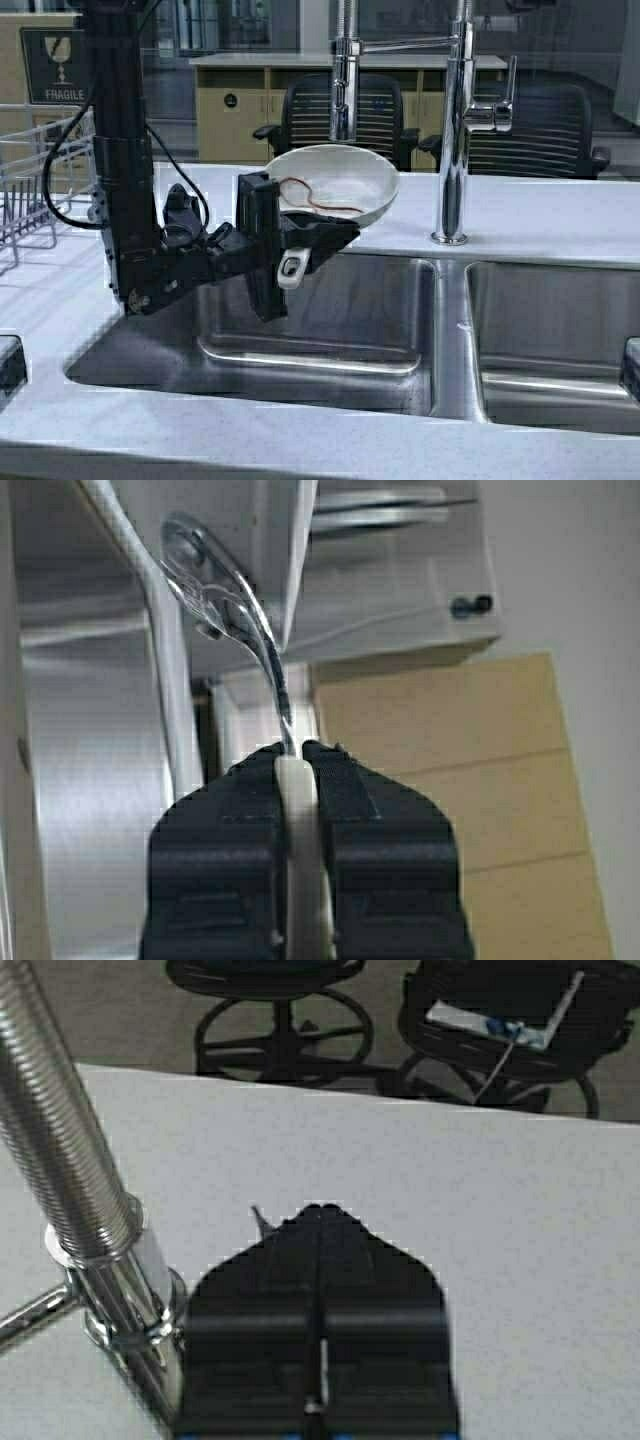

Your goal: Wash the pan

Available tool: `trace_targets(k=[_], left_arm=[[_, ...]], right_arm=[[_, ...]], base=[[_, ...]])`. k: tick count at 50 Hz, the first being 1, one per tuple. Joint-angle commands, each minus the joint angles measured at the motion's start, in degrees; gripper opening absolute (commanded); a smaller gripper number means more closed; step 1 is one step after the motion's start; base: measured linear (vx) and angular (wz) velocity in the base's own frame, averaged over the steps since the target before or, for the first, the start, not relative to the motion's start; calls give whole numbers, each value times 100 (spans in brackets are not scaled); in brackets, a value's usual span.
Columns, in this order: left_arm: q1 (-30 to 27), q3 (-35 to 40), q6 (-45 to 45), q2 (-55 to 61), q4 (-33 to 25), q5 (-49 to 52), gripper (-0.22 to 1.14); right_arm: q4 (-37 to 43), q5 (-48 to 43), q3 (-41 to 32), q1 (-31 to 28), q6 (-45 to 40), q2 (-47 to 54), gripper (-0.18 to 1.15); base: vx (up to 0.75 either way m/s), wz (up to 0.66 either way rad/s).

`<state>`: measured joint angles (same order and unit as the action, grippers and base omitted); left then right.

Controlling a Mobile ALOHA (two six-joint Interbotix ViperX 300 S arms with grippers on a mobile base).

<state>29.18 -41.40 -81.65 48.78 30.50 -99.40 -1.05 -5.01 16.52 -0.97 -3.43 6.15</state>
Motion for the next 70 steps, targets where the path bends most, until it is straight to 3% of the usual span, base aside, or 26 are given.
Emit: trace_targets(k=[1, 9, 19, 25, 34, 46, 60, 70], left_arm=[[88, -220, -88, -413, -536, 308, 2], [97, -589, -352, -519, -932, 1037, 2], [97, -835, -1125, -422, -888, 1846, 2], [97, -677, -1767, -149, -527, 1441, 2], [97, -132, -1767, 475, -53, 246, 2], [97, -352, -1072, 686, -176, 422, 2], [88, -800, -536, -431, -439, 2566, 2], [88, -782, -44, -1696, -141, 5309, 2]], right_arm=[[26, -352, 589, 62, -26, -589, 5], [246, -817, 1248, 62, -149, -756, 5], [483, -923, 1767, 18, -501, -888, 5], [483, -940, 2021, -97, -659, -1002, 5], [492, -958, 2373, -360, -729, -1160, 5], [606, -1151, 2795, -642, -1125, -1239, 5], [615, -1485, 3111, -703, -1134, -1389, 5], [606, -1512, 3146, -712, -1099, -1521, 5]], base=[[0, 0], [0, 0], [0, 0], [0, 0], [0, 0], [0, 0], [0, 0], [0, 0]])
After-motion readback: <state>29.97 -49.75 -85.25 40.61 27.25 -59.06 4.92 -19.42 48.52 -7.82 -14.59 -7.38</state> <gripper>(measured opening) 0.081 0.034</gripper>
